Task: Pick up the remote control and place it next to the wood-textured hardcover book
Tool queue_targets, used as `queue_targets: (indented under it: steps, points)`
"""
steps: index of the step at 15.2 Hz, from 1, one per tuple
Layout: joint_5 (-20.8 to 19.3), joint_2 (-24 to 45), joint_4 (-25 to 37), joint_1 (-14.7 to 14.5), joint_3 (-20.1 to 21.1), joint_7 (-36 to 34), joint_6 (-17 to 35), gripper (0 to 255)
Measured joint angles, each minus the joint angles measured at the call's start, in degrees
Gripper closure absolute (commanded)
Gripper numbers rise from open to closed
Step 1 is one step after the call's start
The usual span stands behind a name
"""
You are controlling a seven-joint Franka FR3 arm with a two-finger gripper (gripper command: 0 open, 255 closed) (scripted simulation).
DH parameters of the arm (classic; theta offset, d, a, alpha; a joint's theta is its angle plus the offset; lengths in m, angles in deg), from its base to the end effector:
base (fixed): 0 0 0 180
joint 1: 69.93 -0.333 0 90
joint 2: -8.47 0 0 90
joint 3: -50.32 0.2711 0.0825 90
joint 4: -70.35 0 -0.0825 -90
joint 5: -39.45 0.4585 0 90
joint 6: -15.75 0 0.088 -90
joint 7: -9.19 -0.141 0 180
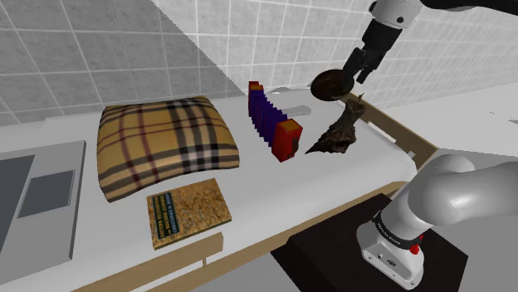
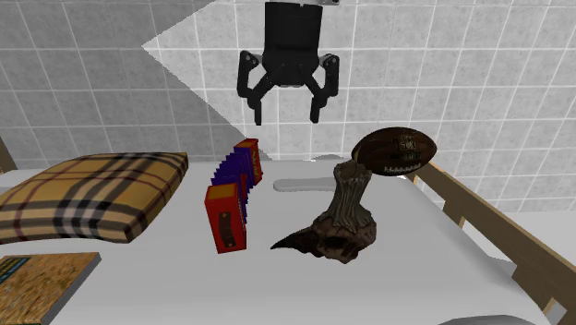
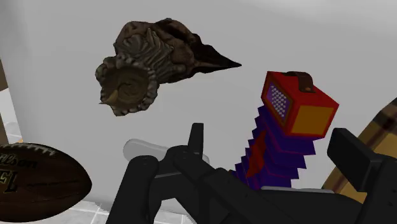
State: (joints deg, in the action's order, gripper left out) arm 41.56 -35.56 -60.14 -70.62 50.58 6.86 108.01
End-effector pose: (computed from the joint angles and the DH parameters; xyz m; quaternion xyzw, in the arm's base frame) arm 0.4251 0.0123 0.5646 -0.9985 0.0124 -0.0501 0.0182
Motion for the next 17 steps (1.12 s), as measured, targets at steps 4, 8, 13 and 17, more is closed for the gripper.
queue_targets:
  steps: [4,8,13,17]
  points:
    - [-1.7,1.3,-1.8,-0.8,-2.8,6.1,2.6,0]
    - [-4.6,5.4,-3.0,-2.4,-7.9,17.7,7.3,0]
    - [-7.1,12.7,-2.8,-4.7,-13.9,32.3,13.8,0]
    - [-7.7,20.2,-1.1,-6.7,-18.5,44.2,19.2,0]
